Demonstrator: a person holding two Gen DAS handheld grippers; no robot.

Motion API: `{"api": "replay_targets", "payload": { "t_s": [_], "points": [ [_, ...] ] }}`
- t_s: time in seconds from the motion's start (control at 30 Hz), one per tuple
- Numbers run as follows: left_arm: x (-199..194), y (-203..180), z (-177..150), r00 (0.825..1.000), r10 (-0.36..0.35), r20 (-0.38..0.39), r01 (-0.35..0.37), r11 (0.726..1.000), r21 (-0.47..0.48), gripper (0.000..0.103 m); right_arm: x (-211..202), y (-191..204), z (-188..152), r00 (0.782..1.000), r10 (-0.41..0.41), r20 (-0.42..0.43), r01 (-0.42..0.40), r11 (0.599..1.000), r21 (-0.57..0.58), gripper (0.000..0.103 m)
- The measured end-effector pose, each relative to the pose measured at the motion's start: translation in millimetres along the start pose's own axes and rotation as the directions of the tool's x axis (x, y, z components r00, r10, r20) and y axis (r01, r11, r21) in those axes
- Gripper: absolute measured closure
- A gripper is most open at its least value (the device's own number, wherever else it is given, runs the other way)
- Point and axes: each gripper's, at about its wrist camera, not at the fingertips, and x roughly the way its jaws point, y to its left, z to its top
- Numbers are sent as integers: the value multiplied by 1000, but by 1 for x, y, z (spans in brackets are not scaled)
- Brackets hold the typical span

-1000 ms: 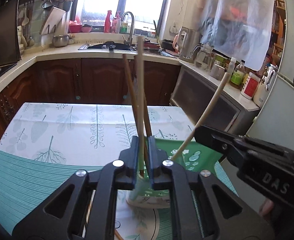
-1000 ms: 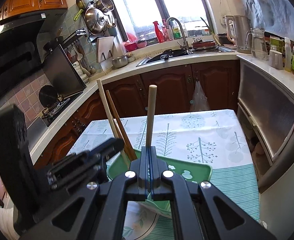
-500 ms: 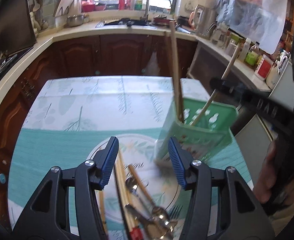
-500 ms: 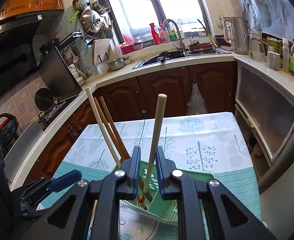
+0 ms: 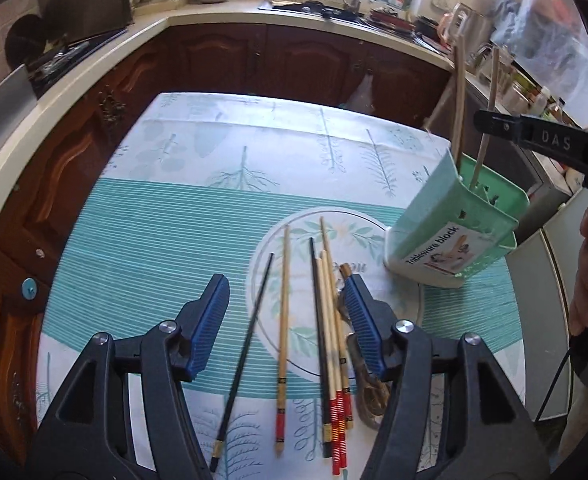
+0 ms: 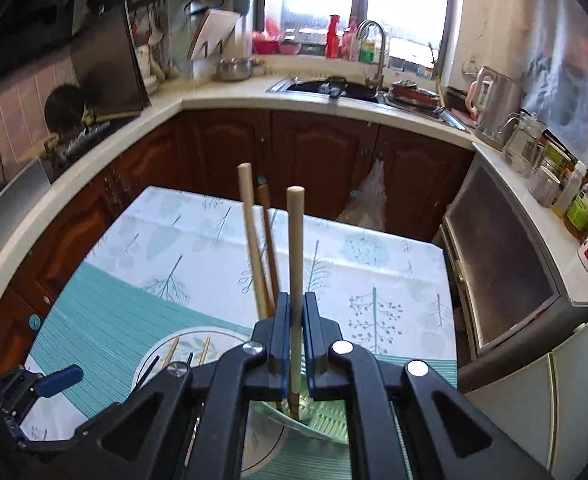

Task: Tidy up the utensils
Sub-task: 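Move the left tool to the pile and grasp a black chopstick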

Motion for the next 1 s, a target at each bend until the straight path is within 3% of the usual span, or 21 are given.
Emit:
{"api": "replay_targets", "payload": {
  "t_s": [0.1,0.23,0.4,0.57,0.83,1.0],
  "points": [
    [-11,7,2,999,47,18,-47,999,24,46,-1,5,0,1000,27,5,-27,1000,17,94],
    [-17,14,6,997,75,16,-75,997,30,46,-15,11,-3,999,11,52,-12,1000,16,71],
    [-21,29,6,997,72,1,-72,997,-1,46,-39,18,-9,996,6,92,-7,1000,12,71],
    [-26,38,4,996,92,11,-92,996,-2,46,-65,28,-24,992,58,114,-60,998,21,71],
    [-17,38,-6,993,106,-56,-102,993,67,46,-62,56,-54,984,174,27,-175,984,24,71],
    [8,36,-18,982,135,-129,-120,985,123,46,-44,70,-73,968,248,-40,-245,967,75,71]
  ]
}}
